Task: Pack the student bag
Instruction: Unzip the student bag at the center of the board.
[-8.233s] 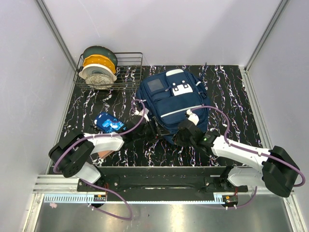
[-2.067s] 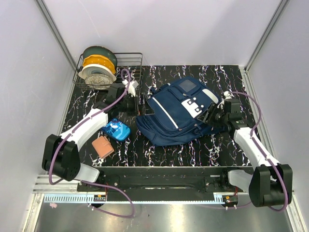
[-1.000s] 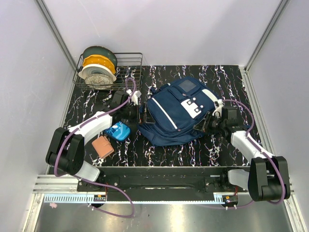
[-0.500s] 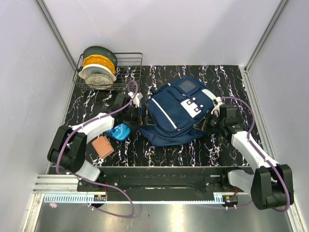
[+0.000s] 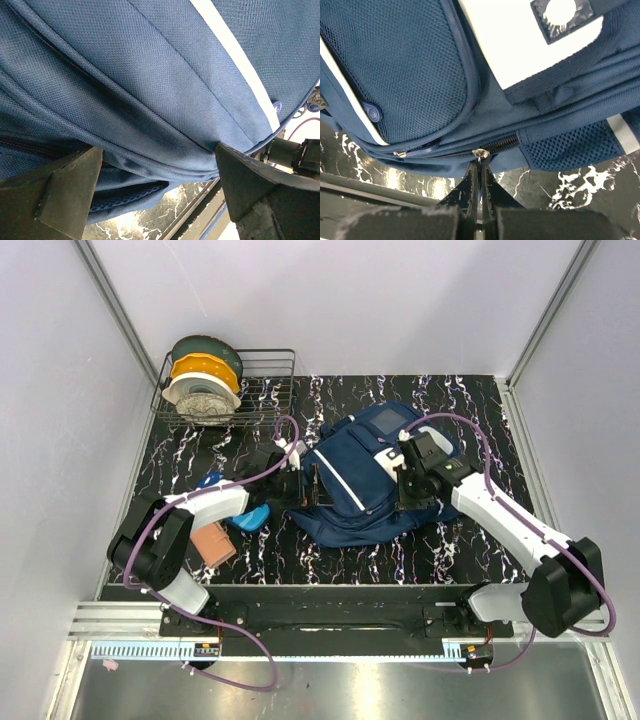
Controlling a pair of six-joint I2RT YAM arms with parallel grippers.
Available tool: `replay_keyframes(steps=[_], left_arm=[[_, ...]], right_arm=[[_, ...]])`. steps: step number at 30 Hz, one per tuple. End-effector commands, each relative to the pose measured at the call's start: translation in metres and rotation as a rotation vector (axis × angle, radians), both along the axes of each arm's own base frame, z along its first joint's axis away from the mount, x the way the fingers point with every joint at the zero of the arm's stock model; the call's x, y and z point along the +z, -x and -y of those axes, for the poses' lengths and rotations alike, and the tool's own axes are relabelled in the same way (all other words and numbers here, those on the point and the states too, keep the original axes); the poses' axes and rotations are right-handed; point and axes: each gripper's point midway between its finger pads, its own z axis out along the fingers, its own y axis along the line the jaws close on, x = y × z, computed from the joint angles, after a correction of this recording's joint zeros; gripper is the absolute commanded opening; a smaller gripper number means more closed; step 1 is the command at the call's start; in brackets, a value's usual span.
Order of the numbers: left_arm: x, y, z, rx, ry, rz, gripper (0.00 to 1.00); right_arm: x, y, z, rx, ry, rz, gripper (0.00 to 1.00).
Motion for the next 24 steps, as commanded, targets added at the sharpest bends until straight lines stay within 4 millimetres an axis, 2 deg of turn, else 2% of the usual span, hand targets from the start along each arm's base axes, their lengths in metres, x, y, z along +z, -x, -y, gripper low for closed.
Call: replay_keyframes(steps=[1,2,4,7,11,14,15,19,20,21,23,24], left_arm=[[0.008,-0.003,0.013,-0.001,0.053,0.018,0.98],[0.007,-0.003,0.013,-0.002,0.053,0.016,0.98],[0.010,-0.004,0.015,-0.006,0.068,0.018,0.98],[0.012,-0.005,0.019,-0.012,0.086,0.016,0.98],[0.018,-0.008,0.021,0.003,0.108,0.026,0.98],[0.022,-0.009,0.022,0.016,0.125,0.026,0.98],[0.024,-0.009,0.022,0.024,0.134,0.029,0.98],[0.034,-0.011,0.022,0.051,0.162,0.052,0.98],[0.041,-0.012,0.022,0.055,0.181,0.074,0.98],[0.040,-0.010,0.021,0.063,0.182,0.072,0.98],[0.043,-0.010,0.018,0.078,0.179,0.083,0.98],[0.040,-0.008,0.015,0.088,0.175,0.080,0.98]], right_arm=[[0.013,0.019,0.004,0.073,0.110,-0.067,0.00],[0.012,0.020,-0.001,0.091,0.097,-0.071,0.00],[0.014,0.030,-0.029,0.171,0.029,-0.085,0.00],[0.011,0.040,-0.052,0.240,0.013,-0.117,0.00],[-0.018,0.068,-0.078,0.346,0.051,-0.230,0.00],[-0.032,0.072,-0.087,0.323,0.068,-0.227,0.00],[-0.029,0.067,-0.103,0.303,-0.008,-0.202,0.00],[-0.014,0.050,-0.128,0.192,-0.169,-0.112,0.00],[-0.011,0.047,-0.136,0.190,-0.211,-0.095,0.00],[0.000,0.039,-0.154,0.190,-0.305,-0.055,0.00],[0.000,0.033,-0.162,0.149,-0.364,-0.036,0.00],[0.007,0.025,-0.172,0.108,-0.425,-0.013,0.00]])
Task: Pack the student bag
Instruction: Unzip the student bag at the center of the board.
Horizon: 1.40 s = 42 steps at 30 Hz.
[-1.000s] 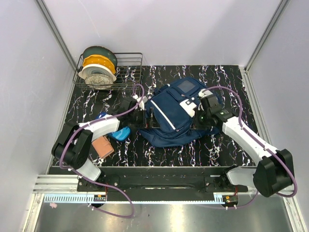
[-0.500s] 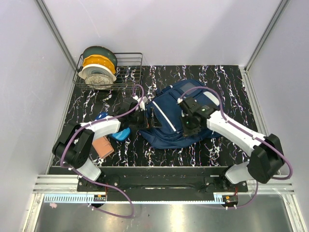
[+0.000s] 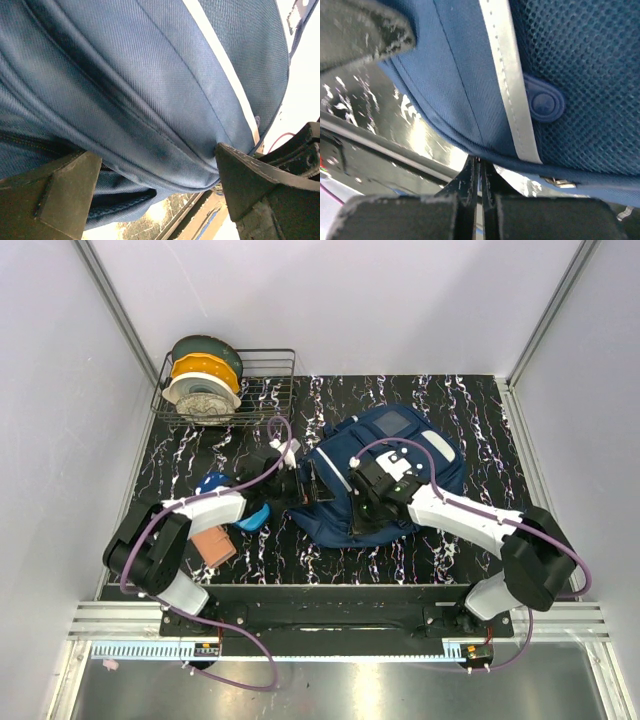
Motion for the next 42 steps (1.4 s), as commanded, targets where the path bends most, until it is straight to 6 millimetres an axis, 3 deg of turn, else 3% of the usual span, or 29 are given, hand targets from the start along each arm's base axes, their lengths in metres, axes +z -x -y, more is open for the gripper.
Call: replay_keyframes(steps=[1,2,4,5,7,8,12,15,17,18,19,22,25,31,35,42], left_arm=[[0.031,-0.003,0.004,0.039,0.076,0.096,0.98],[0.043,-0.003,0.001,0.055,0.090,0.133,0.98],[0.042,-0.003,-0.012,0.129,0.065,0.147,0.99],[0.059,-0.002,-0.018,0.156,0.081,0.198,0.99],[0.060,-0.002,-0.034,0.222,0.041,0.227,0.99],[0.073,-0.001,-0.040,0.244,0.049,0.265,0.99],[0.073,0.004,-0.053,0.267,-0.004,0.287,0.99],[0.082,0.010,-0.053,0.250,0.012,0.312,0.99],[0.082,0.013,-0.054,0.238,0.004,0.310,0.99],[0.080,0.015,-0.053,0.223,0.006,0.308,0.99],[0.080,0.016,-0.053,0.219,0.010,0.309,0.99],[0.079,0.021,-0.052,0.196,0.014,0.316,0.99],[0.079,0.021,-0.052,0.190,0.004,0.321,0.99],[0.089,0.021,-0.036,0.117,0.001,0.349,0.92],[0.094,0.029,-0.007,-0.003,-0.033,0.385,0.92],[0.061,0.040,0.020,-0.138,-0.134,0.284,0.89]], right_arm=[[0.040,-0.030,-0.064,-0.135,-0.349,0.090,0.00],[0.038,-0.033,-0.066,-0.155,-0.361,0.093,0.00],[0.029,-0.039,-0.066,-0.212,-0.357,0.090,0.00],[0.029,-0.042,-0.069,-0.223,-0.374,0.094,0.00],[0.026,-0.047,-0.071,-0.271,-0.407,0.101,0.00],[0.031,-0.049,-0.076,-0.280,-0.448,0.108,0.00],[0.054,-0.071,-0.073,-0.430,-0.540,0.201,0.00],[0.059,-0.077,-0.072,-0.425,-0.522,0.237,0.02],[0.057,-0.074,-0.077,-0.395,-0.504,0.203,0.16],[0.054,-0.072,-0.077,-0.388,-0.489,0.193,0.38],[0.050,-0.070,-0.075,-0.388,-0.481,0.183,0.49],[0.040,-0.061,-0.054,-0.419,-0.409,0.183,0.65],[0.048,-0.053,-0.028,-0.454,-0.388,0.233,0.70],[0.053,-0.046,0.037,-0.636,-0.301,0.299,0.70],[0.051,-0.054,0.046,-0.705,-0.351,0.263,0.70],[0.040,-0.079,0.044,-0.760,-0.413,0.211,0.69]])
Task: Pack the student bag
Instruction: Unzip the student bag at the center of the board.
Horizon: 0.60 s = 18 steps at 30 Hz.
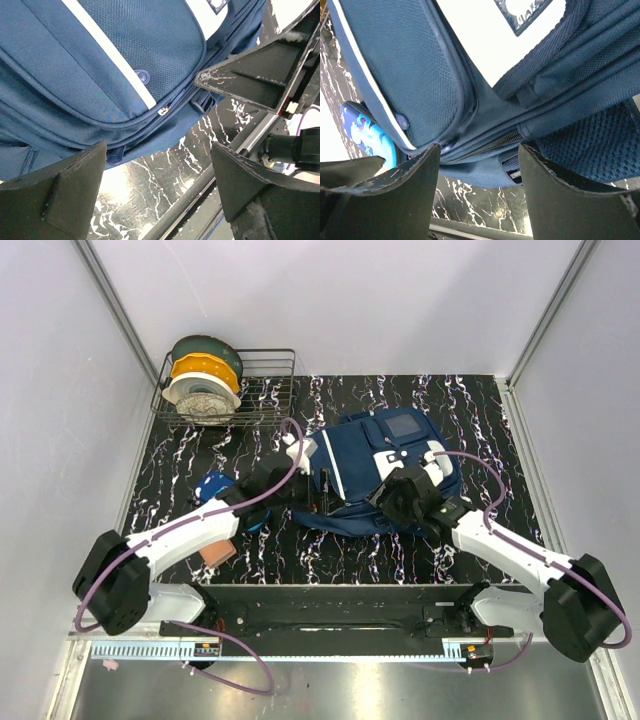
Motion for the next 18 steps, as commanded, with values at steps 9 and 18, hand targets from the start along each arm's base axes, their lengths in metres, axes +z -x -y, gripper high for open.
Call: replay_keyframes(steps=[9,18], left_arm=[[-0.034,0.007,0.008,-0.051,-0.094,-0.069,0.86],[-0.072,0.009,-0.010,0.015,-0.195,-0.128,0.83]], right_arm=[[0.003,-0.028,-0.040,0.015,-0.243,0.057,0.58],[0.029,-0.023,-0.043,0.023,-0.339,0.106,0.63]])
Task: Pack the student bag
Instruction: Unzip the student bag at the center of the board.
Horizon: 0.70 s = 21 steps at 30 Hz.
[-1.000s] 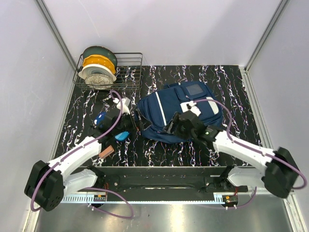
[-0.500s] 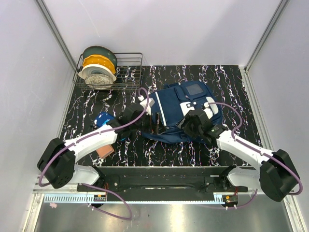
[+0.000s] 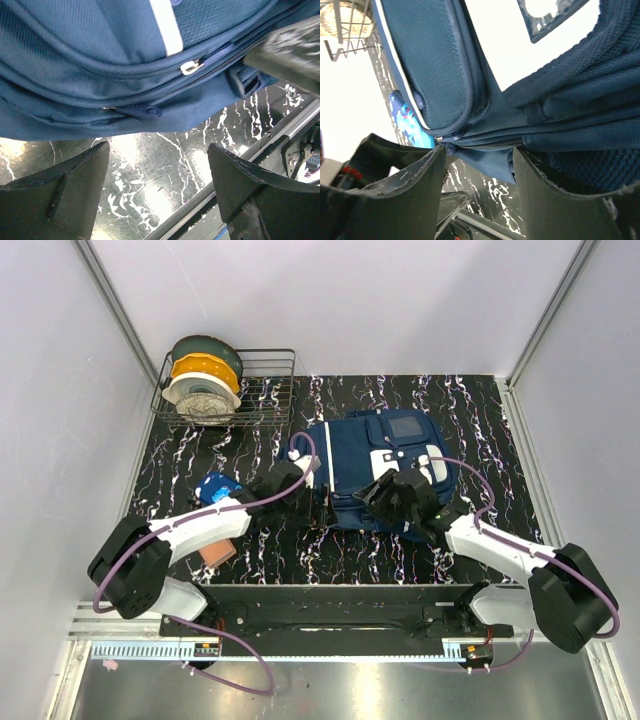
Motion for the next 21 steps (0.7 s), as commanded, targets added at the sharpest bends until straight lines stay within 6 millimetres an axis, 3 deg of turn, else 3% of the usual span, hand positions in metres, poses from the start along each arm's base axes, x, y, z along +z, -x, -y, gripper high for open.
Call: replay_keyframes(steps=[1,7,9,12,16,20,21], left_arm=[[-0.007,-0.006,-0.004,0.029,-0.037,0.017,0.83],[-0.001,-0.013,-0.011,0.082,-0.055,0.045,0.88],[0.009,-0.018,-0.014,0.111,-0.049,0.075,0.89],[0.031,-0.024,-0.016,0.154,-0.004,0.128,0.90],[0.037,-0.033,-0.015,0.192,0.033,0.141,0.91],[0.035,-0.042,0.000,0.177,0.102,0.099,0.80],[0.025,-0.043,0.003,0.170,0.084,0.070,0.77]], right_arm=[[0.040,-0.009,-0.014,0.009,-0.130,0.088,0.63],[0.032,-0.011,-0.026,0.022,-0.171,0.022,0.64],[0.031,-0.010,-0.031,0.037,-0.187,0.014,0.64],[0.031,-0.006,-0.029,0.044,-0.184,0.005,0.64],[0.032,-0.010,-0.022,-0.005,-0.196,0.036,0.65],[0.026,-0.016,-0.027,-0.018,-0.233,0.045,0.64],[0.021,-0.019,-0.030,-0.018,-0.226,0.037,0.63]])
